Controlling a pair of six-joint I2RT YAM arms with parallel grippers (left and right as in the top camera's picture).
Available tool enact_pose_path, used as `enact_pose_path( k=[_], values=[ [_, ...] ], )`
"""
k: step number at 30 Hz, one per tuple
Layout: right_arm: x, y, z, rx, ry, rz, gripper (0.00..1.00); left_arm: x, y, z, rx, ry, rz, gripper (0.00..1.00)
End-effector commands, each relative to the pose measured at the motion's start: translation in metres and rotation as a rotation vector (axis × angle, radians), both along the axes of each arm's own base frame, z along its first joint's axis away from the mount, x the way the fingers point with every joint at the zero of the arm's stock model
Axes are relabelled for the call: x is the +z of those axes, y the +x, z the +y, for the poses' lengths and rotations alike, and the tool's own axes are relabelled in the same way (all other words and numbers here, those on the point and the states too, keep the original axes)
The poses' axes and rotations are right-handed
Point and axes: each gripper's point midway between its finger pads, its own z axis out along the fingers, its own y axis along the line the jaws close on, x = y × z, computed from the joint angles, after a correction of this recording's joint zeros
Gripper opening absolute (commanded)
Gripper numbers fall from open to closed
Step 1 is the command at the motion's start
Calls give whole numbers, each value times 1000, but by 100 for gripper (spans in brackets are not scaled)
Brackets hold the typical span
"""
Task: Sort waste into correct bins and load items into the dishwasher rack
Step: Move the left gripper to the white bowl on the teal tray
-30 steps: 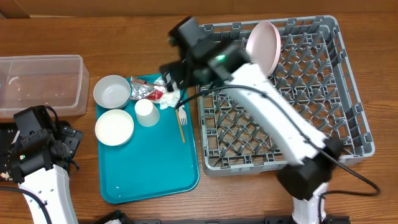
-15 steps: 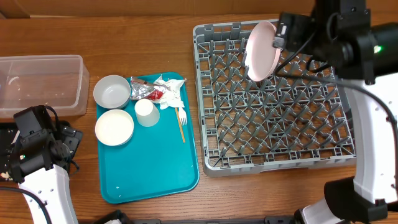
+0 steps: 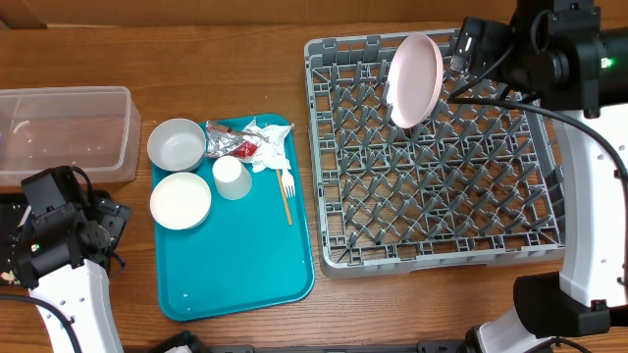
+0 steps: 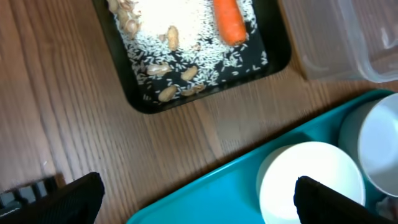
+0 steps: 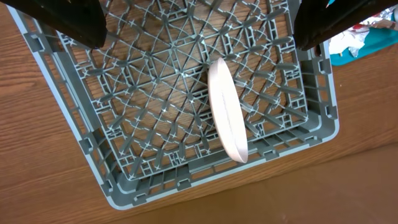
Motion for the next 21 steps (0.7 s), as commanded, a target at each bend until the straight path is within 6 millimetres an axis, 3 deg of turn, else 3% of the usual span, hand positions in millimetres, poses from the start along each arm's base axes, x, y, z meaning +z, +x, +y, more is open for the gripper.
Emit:
enact_pose_path(
  k=[1,4,9,14,17,21],
  values=[
    [3,-1,-2,-6,-3,-11,100,6,16,-14,27,-100,-115,100],
    [3,-1,-2,-6,-3,-11,100,5,26,-33,-6,-211,-168,100],
    [3,-1,-2,-6,-3,-11,100,6,29,-37,-6,-239,-183,100],
    [3,-1,-2,-6,-3,-11,100,3,26,-83,-228,-428,-167,100],
    [3,-1,-2,-6,-3,-11,100,1,22,-81,-326,-375,-122,100],
    [3,-1,-2,-6,-3,-11,100,-10,1,-65,-240,-276,18,100]
  ],
)
